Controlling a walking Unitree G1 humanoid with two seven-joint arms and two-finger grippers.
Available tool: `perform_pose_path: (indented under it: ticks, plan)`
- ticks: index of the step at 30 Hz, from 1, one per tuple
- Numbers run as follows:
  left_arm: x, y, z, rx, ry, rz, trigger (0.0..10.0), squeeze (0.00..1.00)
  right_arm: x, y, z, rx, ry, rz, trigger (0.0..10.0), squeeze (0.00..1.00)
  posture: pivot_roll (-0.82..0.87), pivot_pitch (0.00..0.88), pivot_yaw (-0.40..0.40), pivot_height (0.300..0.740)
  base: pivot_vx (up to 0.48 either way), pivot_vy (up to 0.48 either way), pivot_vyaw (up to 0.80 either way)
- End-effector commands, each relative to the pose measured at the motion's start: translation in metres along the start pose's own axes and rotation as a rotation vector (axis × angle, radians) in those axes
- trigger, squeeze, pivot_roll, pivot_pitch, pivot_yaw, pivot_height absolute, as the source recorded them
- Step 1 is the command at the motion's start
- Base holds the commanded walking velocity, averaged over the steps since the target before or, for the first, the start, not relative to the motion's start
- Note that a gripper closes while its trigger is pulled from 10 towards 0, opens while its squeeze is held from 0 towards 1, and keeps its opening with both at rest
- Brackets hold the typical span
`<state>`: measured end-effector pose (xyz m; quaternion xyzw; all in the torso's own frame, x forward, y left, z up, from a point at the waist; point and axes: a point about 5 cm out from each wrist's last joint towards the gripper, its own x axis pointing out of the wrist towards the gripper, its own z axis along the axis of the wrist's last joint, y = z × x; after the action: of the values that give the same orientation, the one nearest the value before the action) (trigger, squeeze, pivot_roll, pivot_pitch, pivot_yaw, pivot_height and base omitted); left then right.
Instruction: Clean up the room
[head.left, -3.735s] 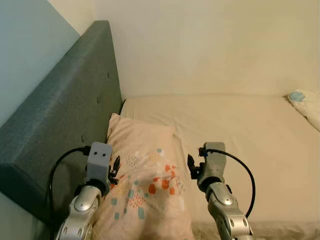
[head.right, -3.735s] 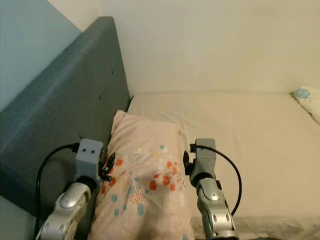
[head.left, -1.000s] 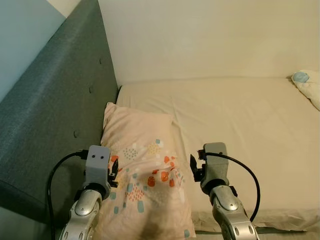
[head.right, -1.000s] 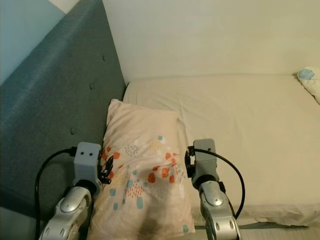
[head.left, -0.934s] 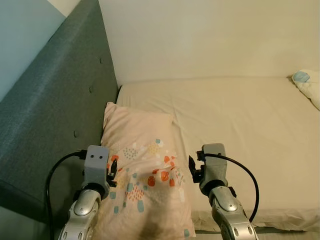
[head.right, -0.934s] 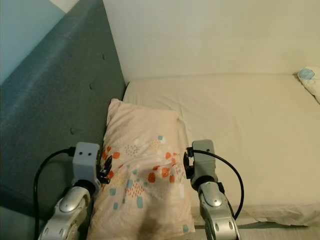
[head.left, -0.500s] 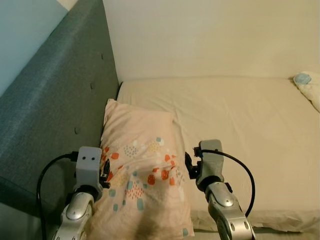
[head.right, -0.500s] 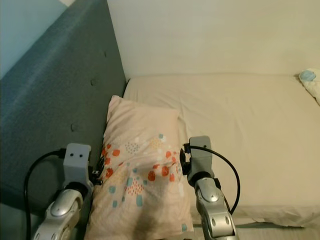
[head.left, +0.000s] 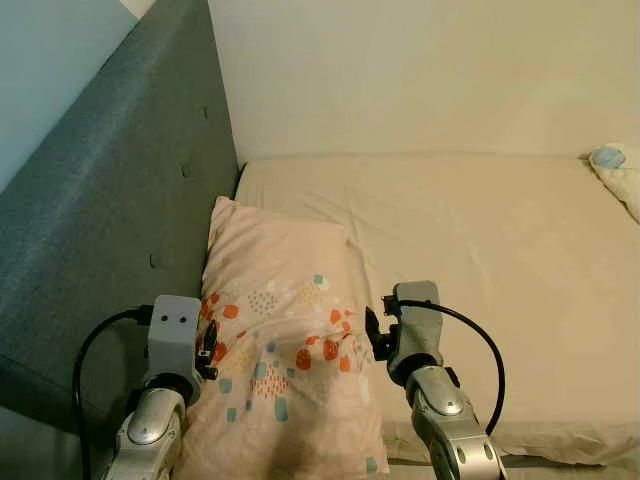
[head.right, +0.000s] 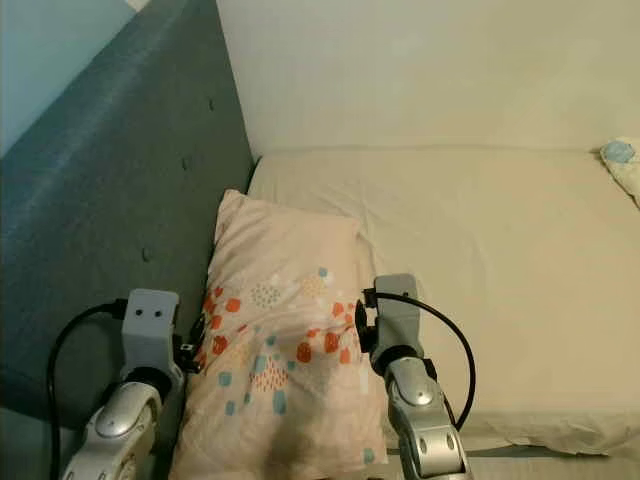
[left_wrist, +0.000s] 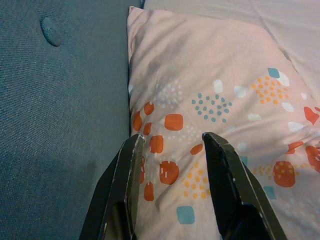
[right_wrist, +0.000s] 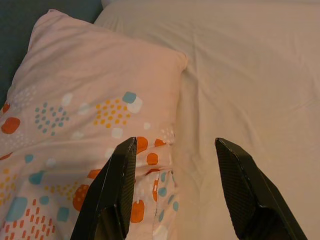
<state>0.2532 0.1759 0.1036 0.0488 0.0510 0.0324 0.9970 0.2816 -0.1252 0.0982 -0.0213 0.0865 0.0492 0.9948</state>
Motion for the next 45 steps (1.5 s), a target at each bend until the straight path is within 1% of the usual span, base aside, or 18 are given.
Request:
perform_pose_path:
  ticks: [1, 14, 15, 25, 27, 29, 30, 31, 32, 33, 34, 35, 36, 38, 40, 41, 44, 45]
  plan:
    - [-0.004, 0.006, -0.003, 0.027, 0.024, 0.013, 10.0, 0.0, -0.003, 0.0, -0.007, 0.016, 0.036, -0.001, 10.0, 0.0, -0.01, 0.226, 0.008, 0.74, 0.0, 0.0, 0.0]
    - [-0.011, 0.005, -0.005, 0.032, 0.035, 0.018, 10.0, 0.0, -0.006, 0.001, -0.007, 0.01, 0.043, 0.009, 10.0, 0.0, -0.01, 0.253, -0.02, 0.74, 0.0, 0.0, 0.0]
    - [-0.013, 0.005, -0.006, 0.031, 0.039, 0.024, 10.0, 0.0, -0.006, -0.001, -0.006, 0.006, 0.044, 0.013, 10.0, 0.0, -0.01, 0.258, -0.036, 0.74, 0.0, 0.0, 0.0]
    - [-0.015, 0.005, -0.008, 0.017, 0.045, 0.042, 10.0, 0.0, -0.004, 0.0, -0.006, -0.009, 0.049, 0.035, 10.0, 0.0, -0.02, 0.245, -0.042, 0.74, 0.0, 0.0, 0.0]
    - [-0.013, 0.003, -0.009, -0.008, 0.053, 0.04, 10.0, 0.0, -0.003, -0.004, -0.006, -0.01, 0.046, 0.023, 10.0, 0.0, -0.03, 0.209, -0.014, 0.74, 0.0, 0.0, 0.0]
    - [-0.01, 0.002, -0.01, -0.021, 0.057, 0.034, 10.0, 0.0, -0.002, -0.006, -0.006, -0.007, 0.043, 0.012, 10.0, 0.0, -0.04, 0.198, -0.003, 0.74, 0.0, 0.0, 0.0]
    - [-0.006, 0.0, -0.012, -0.021, 0.071, 0.017, 10.0, 0.0, 0.0, -0.009, -0.007, -0.005, 0.044, -0.005, 10.0, 0.0, -0.05, 0.186, 0.008, 0.74, 0.0, 0.0, 0.0]
    - [-0.006, 0.0, -0.012, -0.021, 0.071, 0.017, 10.0, 0.0, 0.0, -0.009, -0.007, -0.005, 0.044, -0.005, 10.0, 0.0, -0.05, 0.186, 0.008, 0.74, 0.0, 0.0, 0.0]
    - [-0.001, -0.003, -0.014, -0.013, 0.08, -0.007, 10.0, 0.0, 0.001, -0.013, -0.01, 0.0, 0.056, -0.03, 10.0, 0.0, -0.06, 0.176, -0.004, 0.74, 0.0, 0.0, 0.0]
    - [-0.001, -0.003, -0.014, -0.013, 0.08, -0.007, 10.0, 0.0, 0.001, -0.013, -0.01, 0.0, 0.056, -0.03, 10.0, 0.0, -0.06, 0.176, -0.004, 0.74, 0.0, 0.0, 0.0]
    - [0.002, -0.005, -0.016, -0.006, 0.086, -0.022, 10.0, 0.0, 0.002, -0.016, -0.013, 0.003, 0.066, -0.047, 10.0, 0.0, -0.06, 0.176, -0.004, 0.74, 0.0, 0.0, 0.0]
    - [0.007, -0.004, -0.013, 0.002, 0.084, -0.037, 10.0, 0.0, 0.004, -0.016, -0.011, 0.026, 0.067, -0.056, 10.0, 0.0, -0.06, 0.159, 0.017, 0.74, 0.0, 0.0, 0.0]
    - [0.009, -0.002, -0.012, 0.006, 0.083, -0.032, 10.0, 0.0, 0.006, -0.016, -0.012, 0.012, 0.062, -0.057, 10.0, 0.0, -0.06, 0.15, 0.028, 0.74, 0.0, 0.0, 0.0]
    - [0.01, 0.0, -0.012, -0.003, 0.084, -0.021, 10.0, 0.0, 0.007, -0.016, -0.013, -0.003, 0.057, -0.062, 10.0, 0.0, -0.06, 0.142, 0.032, 0.74, 0.0, 0.0, 0.0]
    - [0.01, 0.002, -0.016, -0.026, 0.091, 0.009, 10.0, 0.0, 0.008, -0.025, -0.012, 0.009, 0.045, -0.117, 10.0, 0.0, -0.07, 0.14, 0.018, 0.74, 0.0, 0.0, 0.0]
    - [0.01, 0.002, -0.016, -0.026, 0.091, 0.009, 10.0, 0.0, 0.008, -0.025, -0.012, 0.009, 0.045, -0.117, 10.0, 0.0, -0.07, 0.14, 0.018, 0.74, 0.0, 0.0, 0.0]
    - [0.008, 0.004, -0.016, -0.023, 0.085, 0.033, 10.0, 0.0, 0.006, -0.032, -0.006, 0.021, 0.013, -0.151, 10.0, 0.0, -0.08, 0.127, 0.018, 0.74, 0.0, 0.0, 0.0]
    - [0.007, 0.006, -0.017, -0.02, 0.083, 0.053, 10.0, 0.0, 0.005, -0.034, -0.003, 0.015, -0.011, -0.155, 10.0, 0.0, -0.09, 0.126, 0.022, 0.74, 0.0, 0.0, 0.0]
